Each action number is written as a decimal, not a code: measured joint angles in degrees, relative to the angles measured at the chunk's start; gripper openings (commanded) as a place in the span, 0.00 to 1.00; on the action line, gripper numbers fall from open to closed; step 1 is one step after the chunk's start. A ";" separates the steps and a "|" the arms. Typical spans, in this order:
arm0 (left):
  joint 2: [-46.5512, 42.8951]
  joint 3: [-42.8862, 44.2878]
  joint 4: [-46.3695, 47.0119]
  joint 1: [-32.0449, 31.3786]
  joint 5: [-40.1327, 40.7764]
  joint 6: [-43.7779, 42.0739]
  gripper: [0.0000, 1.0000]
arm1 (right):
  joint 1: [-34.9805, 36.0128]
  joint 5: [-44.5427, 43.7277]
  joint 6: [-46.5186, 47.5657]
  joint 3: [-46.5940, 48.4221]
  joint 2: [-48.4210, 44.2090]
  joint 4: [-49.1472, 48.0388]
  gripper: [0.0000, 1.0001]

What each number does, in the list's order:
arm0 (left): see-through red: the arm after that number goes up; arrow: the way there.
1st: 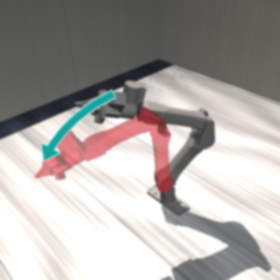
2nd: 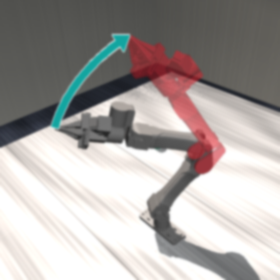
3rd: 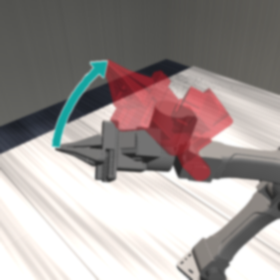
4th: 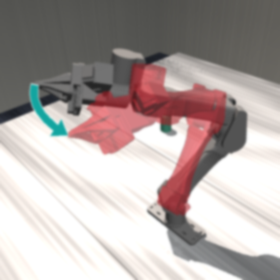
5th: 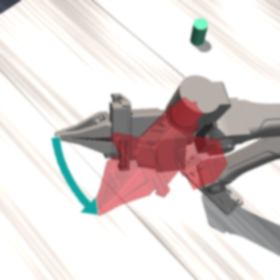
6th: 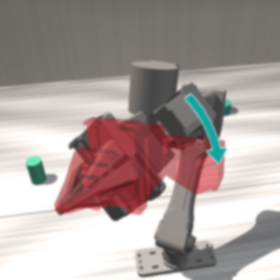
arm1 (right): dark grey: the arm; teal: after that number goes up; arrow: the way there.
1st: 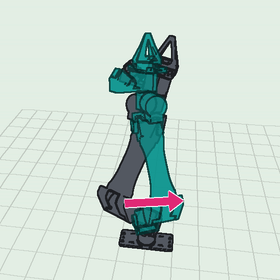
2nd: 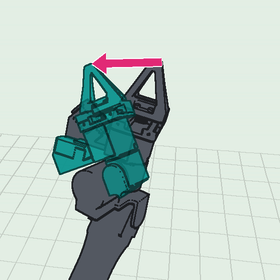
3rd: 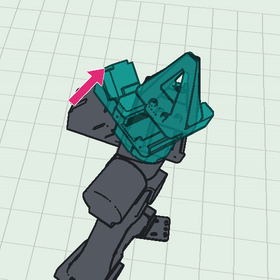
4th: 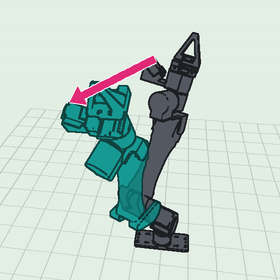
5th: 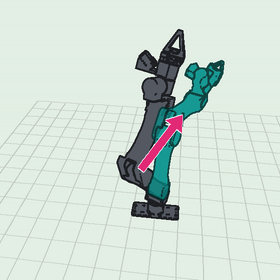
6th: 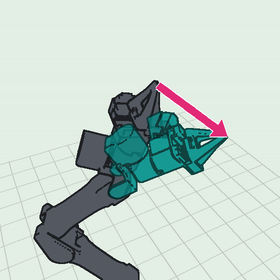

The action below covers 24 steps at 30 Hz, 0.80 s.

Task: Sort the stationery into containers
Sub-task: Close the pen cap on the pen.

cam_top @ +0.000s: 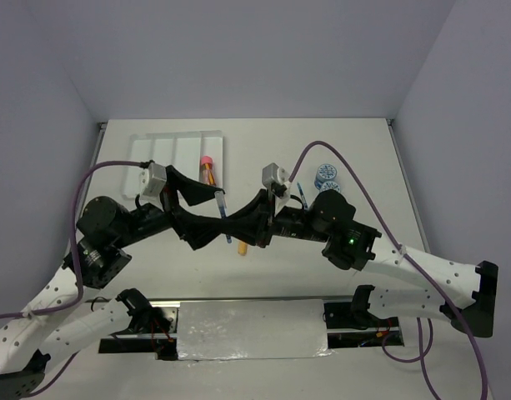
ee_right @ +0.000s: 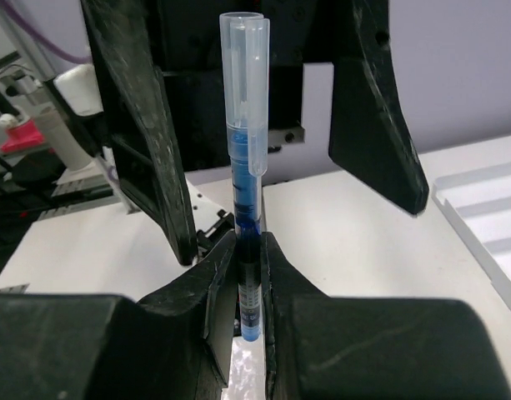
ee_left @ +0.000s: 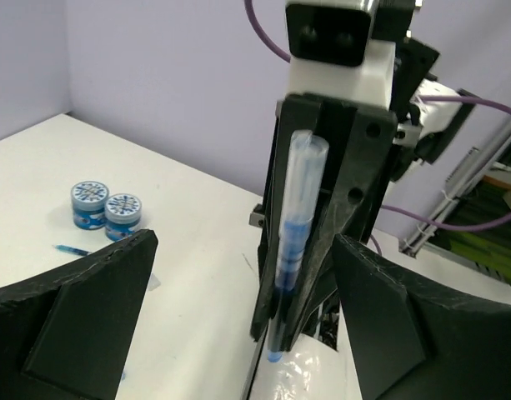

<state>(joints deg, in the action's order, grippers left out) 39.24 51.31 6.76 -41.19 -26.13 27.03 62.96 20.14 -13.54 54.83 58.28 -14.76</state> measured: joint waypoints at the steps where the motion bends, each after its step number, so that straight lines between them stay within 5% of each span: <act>1: 0.26 0.94 -1.16 0.00 1.07 -0.15 0.99 | 0.00 -0.74 0.20 0.00 0.02 0.33 0.00; 10: 2.05 9.62 -8.11 0.00 11.63 -1.44 0.96 | 0.00 -3.56 1.11 -0.07 0.90 2.12 0.00; 24: 7.85 15.02 -10.25 0.00 11.19 -0.85 0.76 | 0.00 -6.27 1.31 -0.39 1.46 2.38 0.00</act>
<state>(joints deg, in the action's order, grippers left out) 47.09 66.32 -3.49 -41.19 -14.94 26.17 62.96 13.87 -12.23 54.43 59.75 -12.38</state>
